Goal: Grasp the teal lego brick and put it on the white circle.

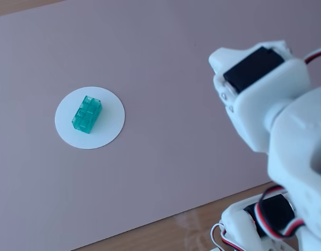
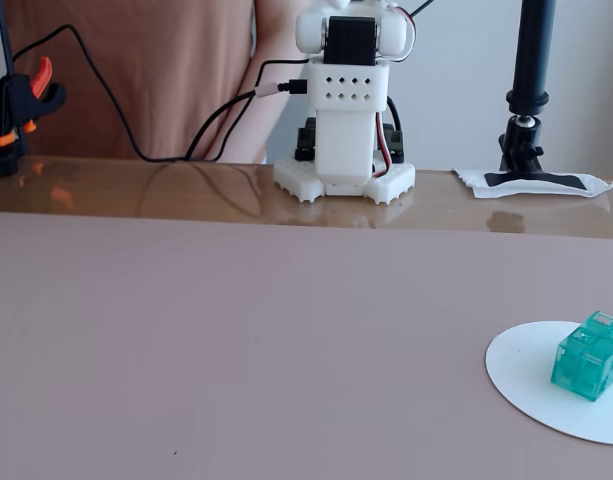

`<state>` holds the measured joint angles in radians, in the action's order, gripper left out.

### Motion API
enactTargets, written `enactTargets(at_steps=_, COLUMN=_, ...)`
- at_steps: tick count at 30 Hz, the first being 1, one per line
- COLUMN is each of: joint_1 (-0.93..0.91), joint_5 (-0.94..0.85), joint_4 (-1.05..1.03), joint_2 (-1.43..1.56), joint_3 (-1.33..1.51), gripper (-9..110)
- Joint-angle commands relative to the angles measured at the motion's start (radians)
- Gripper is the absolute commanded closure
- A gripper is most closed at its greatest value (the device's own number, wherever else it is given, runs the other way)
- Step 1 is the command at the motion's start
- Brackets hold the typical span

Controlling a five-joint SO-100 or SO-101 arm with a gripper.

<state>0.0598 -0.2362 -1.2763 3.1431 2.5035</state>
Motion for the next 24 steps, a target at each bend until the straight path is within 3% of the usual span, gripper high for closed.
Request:
enactTargets(at_steps=1, joint_1=0.012, joint_5=0.015, joint_4=0.025, joint_2=0.063, joint_3=0.101, gripper=102)
enactTargets(at_steps=24, joint_1=0.031, joint_5=0.031, joint_4=0.080, joint_2=0.213, joint_3=0.543, gripper=102)
